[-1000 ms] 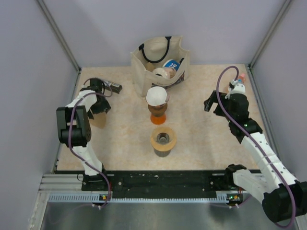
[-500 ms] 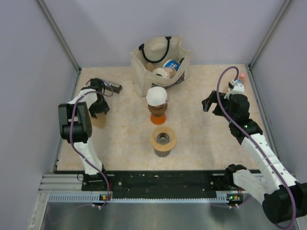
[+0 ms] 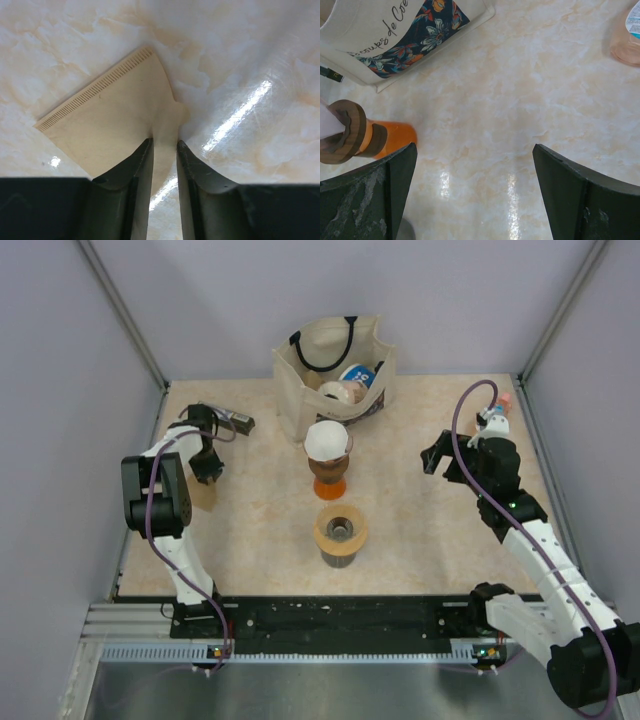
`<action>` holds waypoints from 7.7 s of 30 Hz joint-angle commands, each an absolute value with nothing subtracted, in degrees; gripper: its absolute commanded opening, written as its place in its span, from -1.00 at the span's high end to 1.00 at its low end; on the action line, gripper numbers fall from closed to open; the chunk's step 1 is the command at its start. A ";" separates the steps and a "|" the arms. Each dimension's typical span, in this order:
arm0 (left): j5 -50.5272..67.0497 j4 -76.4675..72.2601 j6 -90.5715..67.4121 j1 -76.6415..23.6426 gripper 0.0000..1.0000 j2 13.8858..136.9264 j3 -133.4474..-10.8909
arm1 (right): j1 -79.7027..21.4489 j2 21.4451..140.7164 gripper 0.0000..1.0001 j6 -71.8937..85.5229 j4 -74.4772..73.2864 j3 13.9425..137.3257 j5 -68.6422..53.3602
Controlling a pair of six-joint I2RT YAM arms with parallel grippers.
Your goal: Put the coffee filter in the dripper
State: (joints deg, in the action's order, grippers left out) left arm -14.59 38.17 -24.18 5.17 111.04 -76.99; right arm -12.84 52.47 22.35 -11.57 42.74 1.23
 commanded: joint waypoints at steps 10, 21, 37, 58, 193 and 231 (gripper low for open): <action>-14.59 37.71 -25.14 5.63 1.00 112.42 -75.50 | -12.30 50.80 -0.98 22.94 -9.14 42.45 2.46; -1.25 29.45 -27.33 5.01 1.00 96.52 -66.89 | -12.39 50.89 -0.98 22.33 -8.97 42.54 2.11; -17.24 37.88 -34.18 5.86 -0.38 91.92 -68.11 | -12.30 52.38 -0.98 21.35 -5.10 42.63 -9.13; 3.78 31.81 -41.13 23.56 0.49 104.24 -63.11 | -53.69 92.43 -0.98 11.60 -5.63 87.43 -2.90; 12.13 35.42 -42.71 -2.98 -0.98 63.54 -60.38 | -57.74 62.14 1.00 -35.24 -33.75 73.22 -4.48; 26.46 27.86 -9.67 -34.54 -0.67 66.80 -70.58 | -57.92 67.59 1.00 -62.05 -42.97 79.45 -18.46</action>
